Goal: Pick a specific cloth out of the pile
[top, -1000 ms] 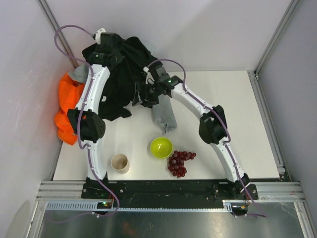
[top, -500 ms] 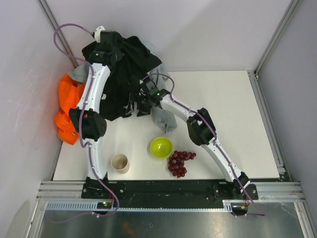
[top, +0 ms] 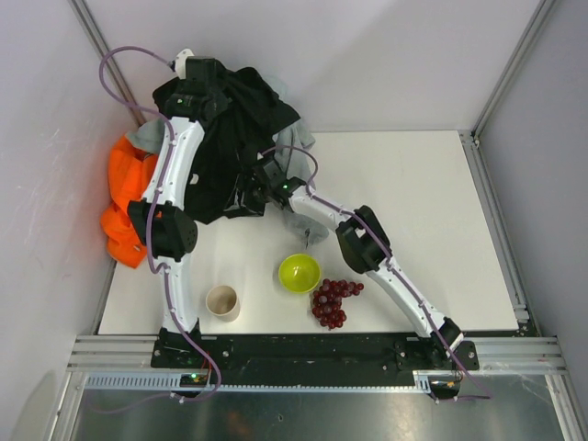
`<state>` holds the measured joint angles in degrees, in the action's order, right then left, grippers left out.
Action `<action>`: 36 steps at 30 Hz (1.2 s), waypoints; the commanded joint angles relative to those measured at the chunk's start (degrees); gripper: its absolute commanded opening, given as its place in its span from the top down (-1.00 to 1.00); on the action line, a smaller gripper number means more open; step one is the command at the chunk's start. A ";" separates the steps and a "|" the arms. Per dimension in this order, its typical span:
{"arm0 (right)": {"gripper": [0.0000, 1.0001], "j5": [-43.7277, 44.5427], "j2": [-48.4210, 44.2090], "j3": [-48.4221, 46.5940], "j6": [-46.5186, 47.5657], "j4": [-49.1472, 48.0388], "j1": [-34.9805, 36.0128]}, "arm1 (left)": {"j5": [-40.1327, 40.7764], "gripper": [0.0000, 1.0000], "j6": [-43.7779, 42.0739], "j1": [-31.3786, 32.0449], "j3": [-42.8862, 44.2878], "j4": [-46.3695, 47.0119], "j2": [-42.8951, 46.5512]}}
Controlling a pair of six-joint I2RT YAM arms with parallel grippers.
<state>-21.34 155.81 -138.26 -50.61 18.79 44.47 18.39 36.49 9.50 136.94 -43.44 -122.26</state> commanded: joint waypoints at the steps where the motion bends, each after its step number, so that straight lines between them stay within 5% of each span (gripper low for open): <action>1: -0.22 1.15 4.21 -2.60 -6.37 -3.22 -0.52 | -0.39 0.98 1.44 -0.08 0.95 10.18 4.88; 5: 0.21 0.73 5.68 -3.23 -10.49 -5.35 -1.25 | -0.87 0.98 1.04 -0.17 -0.10 10.17 5.24; 8: 0.86 -1.05 5.77 -2.58 -12.11 -6.48 -2.06 | -1.23 0.98 0.85 -0.30 -0.97 10.21 5.49; 10: 0.97 -3.09 5.26 -2.09 -12.00 -7.29 -2.80 | -1.25 0.99 0.66 -0.45 -1.77 10.19 5.81; 23: 1.00 -15.80 -26.34 31.58 -1.53 -9.39 -12.55 | 6.25 0.99 -0.87 -2.73 -16.37 10.13 11.59; 36: 1.00 -24.63 -40.83 17.35 9.95 15.20 -20.70 | 7.86 0.99 2.52 -6.94 -30.53 10.08 16.12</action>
<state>-40.23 122.93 -114.98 -44.77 25.21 26.79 22.79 37.30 4.82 108.71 -35.20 -110.80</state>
